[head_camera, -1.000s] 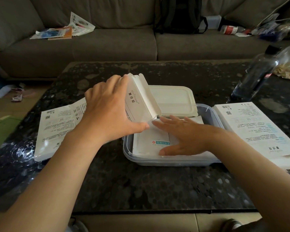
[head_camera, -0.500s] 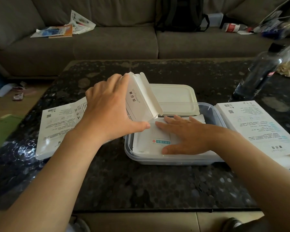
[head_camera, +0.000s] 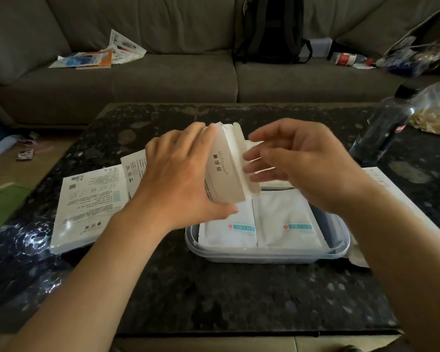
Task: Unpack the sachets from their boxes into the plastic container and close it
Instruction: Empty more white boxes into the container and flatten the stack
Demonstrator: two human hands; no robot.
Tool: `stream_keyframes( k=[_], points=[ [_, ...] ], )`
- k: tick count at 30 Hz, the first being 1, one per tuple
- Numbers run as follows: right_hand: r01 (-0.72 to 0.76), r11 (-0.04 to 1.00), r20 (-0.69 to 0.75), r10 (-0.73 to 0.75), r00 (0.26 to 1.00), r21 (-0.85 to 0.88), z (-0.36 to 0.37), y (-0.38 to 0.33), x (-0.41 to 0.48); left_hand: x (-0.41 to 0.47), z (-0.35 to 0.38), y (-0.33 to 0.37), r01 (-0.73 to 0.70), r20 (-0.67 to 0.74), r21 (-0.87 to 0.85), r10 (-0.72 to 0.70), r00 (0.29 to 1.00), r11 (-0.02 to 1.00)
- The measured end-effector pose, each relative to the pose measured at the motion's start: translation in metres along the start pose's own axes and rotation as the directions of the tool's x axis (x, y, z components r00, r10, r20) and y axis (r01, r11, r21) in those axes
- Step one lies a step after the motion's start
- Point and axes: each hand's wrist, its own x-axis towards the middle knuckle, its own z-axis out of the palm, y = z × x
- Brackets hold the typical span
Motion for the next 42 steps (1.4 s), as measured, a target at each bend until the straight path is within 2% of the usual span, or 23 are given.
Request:
stream_keyframes(
  k=[5,15,22,28,33,38,42],
  points=[
    [-0.156,0.979,0.121,0.14,0.983,0.133,0.016,-0.001,0.005,-0.003,0.004,0.011,-0.063,-0.059,0.022,0.064,0.996,0.998],
    [-0.312,0.923,0.286,0.244,0.927,0.225,0.017,0.002,0.012,-0.004,0.01,0.016,-0.085,-0.094,0.087,0.093,0.991,0.993],
    [-0.394,0.889,0.336,0.307,0.891,0.233,0.017,0.006,0.016,-0.006,0.012,0.018,-0.112,-0.087,0.098,0.12,0.989,0.989],
    [-0.439,0.892,0.507,0.33,0.796,0.107,0.004,0.015,0.02,-0.008,0.014,0.021,-0.187,-0.048,0.117,0.194,0.98,0.975],
    [-0.493,0.851,0.646,0.274,0.712,0.182,-0.006,0.022,0.024,-0.006,0.011,0.018,-0.205,-0.052,0.061,0.208,0.977,0.977],
    [-0.43,0.894,0.628,0.261,0.733,0.13,-0.002,0.024,0.025,-0.006,0.01,0.016,-0.212,-0.04,0.039,0.214,0.976,0.976],
    [-0.317,0.948,0.45,0.28,0.848,0.008,0.013,0.027,0.026,-0.007,0.011,0.015,-0.205,-0.024,0.08,0.208,0.978,0.975]
  ],
)
